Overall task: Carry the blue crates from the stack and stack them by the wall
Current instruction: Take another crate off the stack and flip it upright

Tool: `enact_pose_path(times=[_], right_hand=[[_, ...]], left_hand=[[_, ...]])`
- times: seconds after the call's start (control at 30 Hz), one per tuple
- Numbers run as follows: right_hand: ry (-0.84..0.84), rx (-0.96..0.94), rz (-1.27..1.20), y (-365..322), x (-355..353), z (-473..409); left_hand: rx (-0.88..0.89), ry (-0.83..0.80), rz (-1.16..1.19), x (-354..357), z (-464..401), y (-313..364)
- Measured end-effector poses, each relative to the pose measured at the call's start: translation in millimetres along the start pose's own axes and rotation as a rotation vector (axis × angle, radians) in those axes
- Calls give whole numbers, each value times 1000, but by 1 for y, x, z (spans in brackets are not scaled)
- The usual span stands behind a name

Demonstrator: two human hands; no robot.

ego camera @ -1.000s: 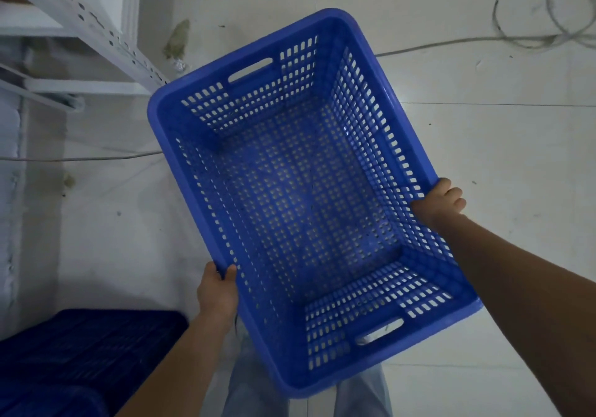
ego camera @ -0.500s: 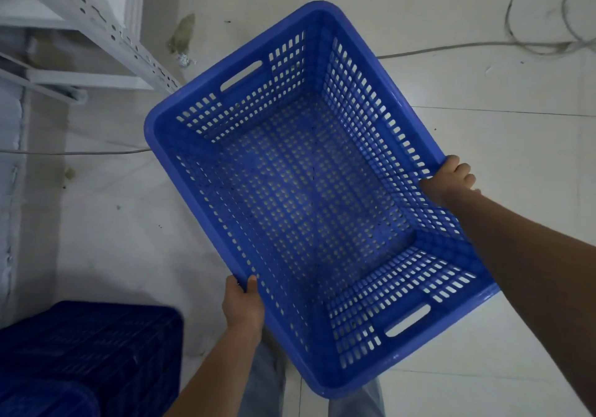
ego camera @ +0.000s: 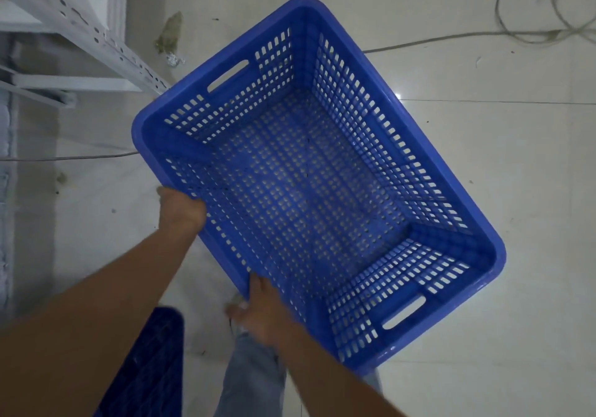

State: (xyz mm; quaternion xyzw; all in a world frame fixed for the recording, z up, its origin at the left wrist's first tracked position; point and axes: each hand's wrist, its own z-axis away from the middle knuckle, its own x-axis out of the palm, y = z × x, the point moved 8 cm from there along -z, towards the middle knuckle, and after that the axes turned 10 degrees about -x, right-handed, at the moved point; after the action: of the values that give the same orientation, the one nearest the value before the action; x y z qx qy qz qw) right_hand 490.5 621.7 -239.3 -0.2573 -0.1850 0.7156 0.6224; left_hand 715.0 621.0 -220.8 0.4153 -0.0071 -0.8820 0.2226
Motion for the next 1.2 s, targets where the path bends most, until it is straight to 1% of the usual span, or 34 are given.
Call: enact_pose_path(times=[0.03, 0.1, 0.13, 0.17, 0.2, 0.23, 0.27, 0.3, 0.33, 0.4, 0.47, 0.53, 0.73, 0.97, 1.2], right_hand=[[-10, 9, 34, -3, 17, 3], [27, 38, 132, -1, 27, 6], [36, 55, 178, 3, 25, 5], [19, 73, 210, 11, 23, 1], [-19, 91, 230, 17, 18, -1], [-73, 102, 248, 24, 14, -3], [-125, 101, 273, 28, 11, -4], [-167, 94, 305, 30, 7, -5], [-200, 88, 333, 31, 5, -5], [-215, 84, 364, 30, 2, -5], [-204, 91, 377, 30, 2, -5], [-190, 101, 378, 33, 0, -5], [-221, 102, 450, 44, -8, 5], [-257, 89, 570, 66, -23, 16], [-296, 72, 717, 91, -47, 27]], left_hand=[[116, 48, -142, -6, -2, 12], [406, 157, -569, -11, -2, 37], [548, 141, -772, -6, -3, 46], [648, 45, -937, 3, -5, 49], [685, -96, -1085, 12, -7, 45], [680, -226, -1253, 18, -9, 36], [680, -303, -1423, 20, -8, 27], [696, -332, -1565, 21, -7, 21], [736, -324, -1674, 22, -6, 18], [840, -280, -1816, 27, -1, 15], [894, -236, -1843, 31, 1, 16], [924, -207, -1817, 36, 3, 18], [925, -197, -1751, 42, 11, 3], [831, -245, -1697, 48, 23, -28], [690, -324, -1594, 62, 45, -60]])
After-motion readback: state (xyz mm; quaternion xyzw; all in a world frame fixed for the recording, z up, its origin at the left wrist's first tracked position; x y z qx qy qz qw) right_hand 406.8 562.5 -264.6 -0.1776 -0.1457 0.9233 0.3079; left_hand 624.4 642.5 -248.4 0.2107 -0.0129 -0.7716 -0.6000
